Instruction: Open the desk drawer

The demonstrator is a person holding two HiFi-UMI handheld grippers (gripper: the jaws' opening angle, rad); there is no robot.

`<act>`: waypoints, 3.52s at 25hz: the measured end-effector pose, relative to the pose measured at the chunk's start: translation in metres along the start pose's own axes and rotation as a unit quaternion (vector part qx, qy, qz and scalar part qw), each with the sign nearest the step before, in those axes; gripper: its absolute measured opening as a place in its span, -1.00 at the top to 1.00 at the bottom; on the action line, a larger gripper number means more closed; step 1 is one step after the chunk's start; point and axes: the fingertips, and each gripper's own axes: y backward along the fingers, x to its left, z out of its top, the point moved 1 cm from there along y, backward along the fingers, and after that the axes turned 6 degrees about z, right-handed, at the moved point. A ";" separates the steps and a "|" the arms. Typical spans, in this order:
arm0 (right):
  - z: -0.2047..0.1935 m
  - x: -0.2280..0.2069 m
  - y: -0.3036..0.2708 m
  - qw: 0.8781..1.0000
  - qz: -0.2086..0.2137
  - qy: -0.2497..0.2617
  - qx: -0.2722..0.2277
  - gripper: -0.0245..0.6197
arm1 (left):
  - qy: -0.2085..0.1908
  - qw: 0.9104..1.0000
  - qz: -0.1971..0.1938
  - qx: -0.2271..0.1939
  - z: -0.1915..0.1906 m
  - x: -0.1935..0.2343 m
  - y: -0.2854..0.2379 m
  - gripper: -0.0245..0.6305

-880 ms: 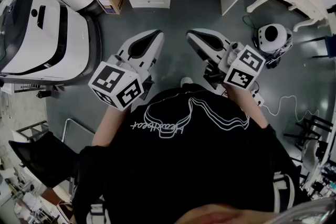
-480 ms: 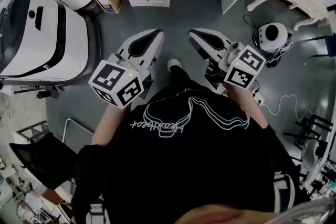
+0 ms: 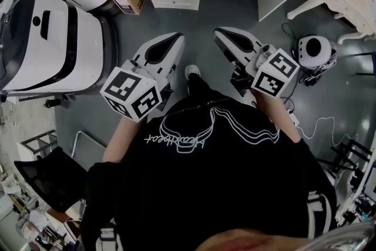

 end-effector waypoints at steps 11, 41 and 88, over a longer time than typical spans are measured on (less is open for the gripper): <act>0.025 -0.134 -0.053 0.999 -0.014 -0.044 0.007 0.91 | 0.022 0.999 0.001 0.033 0.023 0.087 -0.117 0.91; 0.018 -0.304 -0.110 0.990 -0.077 -0.104 0.052 0.91 | 0.008 0.995 0.045 0.086 0.002 0.245 -0.265 0.90; -0.086 -0.419 -0.164 0.957 -0.101 -0.244 0.121 0.91 | 0.001 0.939 0.249 0.237 -0.170 0.500 -0.418 0.49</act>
